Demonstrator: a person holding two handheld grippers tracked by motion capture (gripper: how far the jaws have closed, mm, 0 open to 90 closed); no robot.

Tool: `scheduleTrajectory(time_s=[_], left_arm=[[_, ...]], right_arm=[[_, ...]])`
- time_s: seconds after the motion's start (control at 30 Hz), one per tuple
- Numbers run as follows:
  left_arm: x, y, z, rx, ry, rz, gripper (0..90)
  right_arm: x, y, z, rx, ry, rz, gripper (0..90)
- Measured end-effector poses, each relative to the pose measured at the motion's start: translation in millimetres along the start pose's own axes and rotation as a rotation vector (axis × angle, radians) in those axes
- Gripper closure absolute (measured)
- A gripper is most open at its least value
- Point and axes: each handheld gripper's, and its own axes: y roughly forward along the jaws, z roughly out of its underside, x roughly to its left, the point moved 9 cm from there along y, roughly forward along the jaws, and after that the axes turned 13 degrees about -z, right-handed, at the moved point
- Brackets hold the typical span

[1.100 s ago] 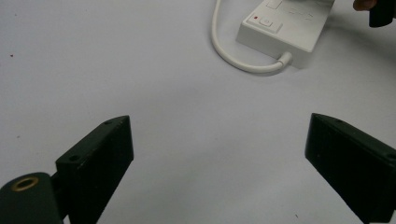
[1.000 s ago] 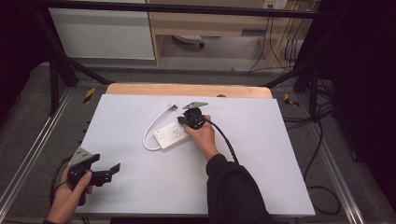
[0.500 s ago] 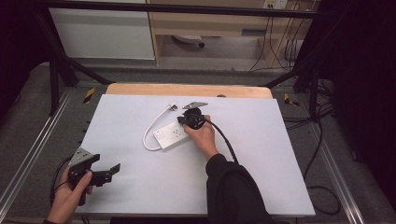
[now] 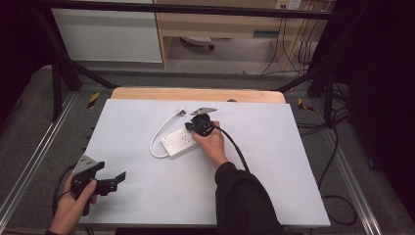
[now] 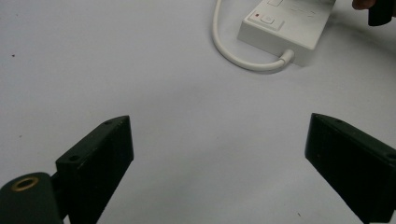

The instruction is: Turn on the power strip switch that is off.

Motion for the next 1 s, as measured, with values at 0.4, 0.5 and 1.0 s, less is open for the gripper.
scheduleTrajectory(time_s=[0.4, 0.5, 1.0], left_arm=[[0.3, 0.3, 0.0, 0.002, -0.001, 0.0, 8.0], [2.0, -0.2, -0.4, 0.001, -0.013, -0.004, 8.0], [4.1, 3.6, 1.6, 0.016, -0.015, -0.019, 8.2]], right_arm=[[0.1, 0.6, -1.0, 0.01, 0.002, 0.001, 90.0], [-1.6, -2.2, -3.6, 0.021, 0.0, 0.012, 90.0], [3.0, -10.4, -18.0, 0.027, 0.014, 0.028, 90.0]])
